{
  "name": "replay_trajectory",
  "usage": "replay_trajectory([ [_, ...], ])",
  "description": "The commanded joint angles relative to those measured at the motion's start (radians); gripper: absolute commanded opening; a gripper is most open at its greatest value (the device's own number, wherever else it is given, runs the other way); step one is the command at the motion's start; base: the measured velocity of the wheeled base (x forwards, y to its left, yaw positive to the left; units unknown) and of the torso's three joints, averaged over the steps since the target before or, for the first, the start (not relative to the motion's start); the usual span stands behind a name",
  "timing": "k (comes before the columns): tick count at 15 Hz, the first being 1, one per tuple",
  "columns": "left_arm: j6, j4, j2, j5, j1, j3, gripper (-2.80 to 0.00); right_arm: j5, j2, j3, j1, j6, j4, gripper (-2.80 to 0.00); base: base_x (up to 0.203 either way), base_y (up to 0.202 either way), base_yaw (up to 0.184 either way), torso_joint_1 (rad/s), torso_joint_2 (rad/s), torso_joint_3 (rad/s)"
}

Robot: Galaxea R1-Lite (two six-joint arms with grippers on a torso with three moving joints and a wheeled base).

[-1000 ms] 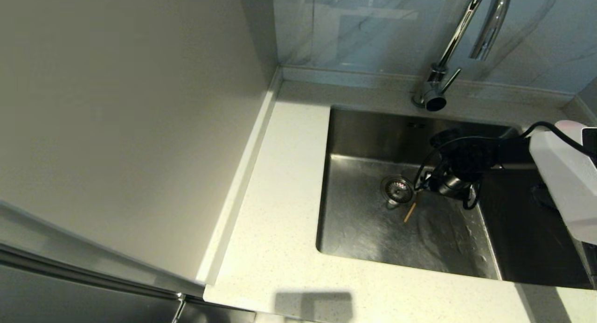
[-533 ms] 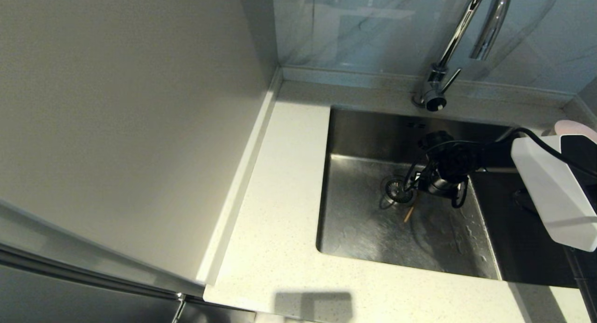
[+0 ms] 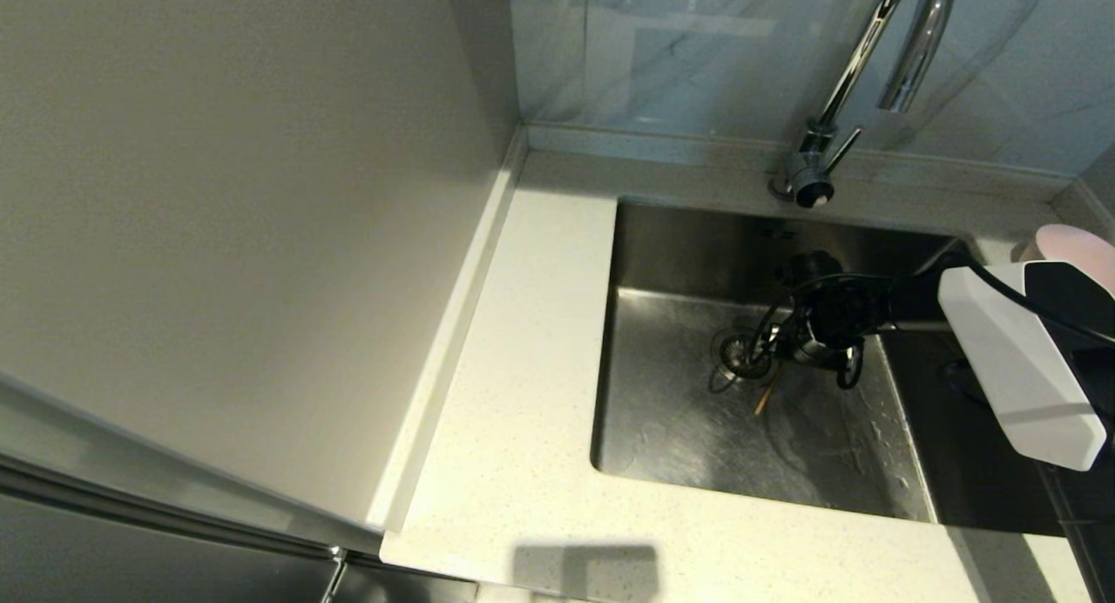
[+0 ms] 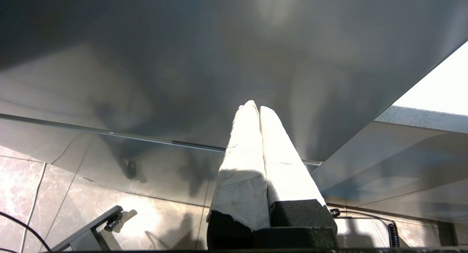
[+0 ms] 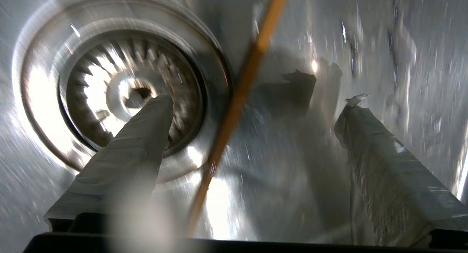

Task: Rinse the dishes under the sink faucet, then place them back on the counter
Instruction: Place the chopsticks on the bowl

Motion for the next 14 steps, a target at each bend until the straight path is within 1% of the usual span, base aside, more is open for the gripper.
replay_trajectory([
  [1,0.000,-0.001,-0.003,0.001,0.000,0.000,-2.80,-0.003,0.011,0.000,-0.001,-0.005,-0.013,0.00,0.000,0.000,0.000,0.000,0.00,0.000],
  [6,0.000,-0.001,-0.003,0.001,0.000,0.000,-2.80,-0.009,0.023,0.000,-0.001,-0.007,-0.014,0.00,0.000,0.000,0.000,0.000,0.00,0.000],
  [8,0.000,-0.001,-0.003,0.001,0.000,0.000,-2.80,-0.031,0.027,0.000,-0.002,-0.032,-0.016,0.00,0.000,0.000,0.000,0.000,0.00,0.000],
  [12,0.000,-0.001,-0.003,0.001,0.000,0.000,-2.80,-0.034,0.034,0.000,-0.004,-0.041,-0.018,0.00,0.000,0.000,0.000,0.000,0.00,0.000],
  [14,0.000,-0.001,-0.003,0.001,0.000,0.000,-2.80,-0.040,0.039,0.000,-0.004,-0.059,-0.031,0.00,0.000,0.000,0.000,0.000,0.00,0.000],
])
